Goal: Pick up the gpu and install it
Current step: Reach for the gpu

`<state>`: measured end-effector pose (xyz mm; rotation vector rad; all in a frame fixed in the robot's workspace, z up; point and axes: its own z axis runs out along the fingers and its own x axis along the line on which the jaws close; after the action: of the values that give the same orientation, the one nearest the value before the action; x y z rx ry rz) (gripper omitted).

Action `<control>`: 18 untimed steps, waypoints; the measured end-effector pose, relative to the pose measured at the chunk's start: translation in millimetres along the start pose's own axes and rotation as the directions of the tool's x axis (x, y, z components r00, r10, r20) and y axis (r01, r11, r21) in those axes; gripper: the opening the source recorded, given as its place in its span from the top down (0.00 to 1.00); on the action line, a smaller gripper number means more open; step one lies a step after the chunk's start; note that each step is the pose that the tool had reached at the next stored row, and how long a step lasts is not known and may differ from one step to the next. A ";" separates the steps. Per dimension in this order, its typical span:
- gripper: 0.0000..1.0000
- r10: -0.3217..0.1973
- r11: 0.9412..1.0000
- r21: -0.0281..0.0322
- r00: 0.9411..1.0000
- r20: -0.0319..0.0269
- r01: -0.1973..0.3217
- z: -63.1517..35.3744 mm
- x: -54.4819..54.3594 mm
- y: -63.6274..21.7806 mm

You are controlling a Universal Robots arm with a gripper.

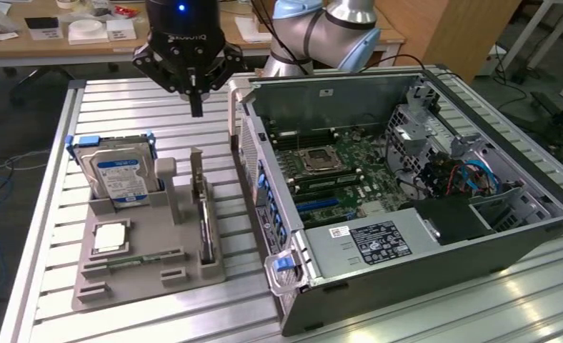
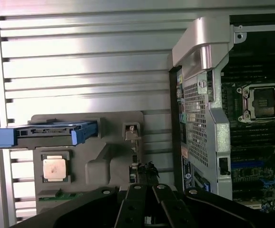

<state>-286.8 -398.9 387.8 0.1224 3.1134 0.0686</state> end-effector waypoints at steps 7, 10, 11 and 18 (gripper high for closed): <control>0.89 0.000 1.000 0.001 1.000 0.000 0.000 -0.5 -0.5 -13.7; 0.89 0.000 1.000 0.001 1.000 0.000 0.000 -0.9 -1.4 -24.2; 0.89 0.000 1.000 0.001 1.000 0.000 0.000 -1.0 -1.6 -27.5; 0.89 0.000 1.000 0.004 1.000 0.000 0.000 -1.9 -3.1 -46.9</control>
<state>-287.4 -445.9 387.6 0.1222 3.1133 0.0627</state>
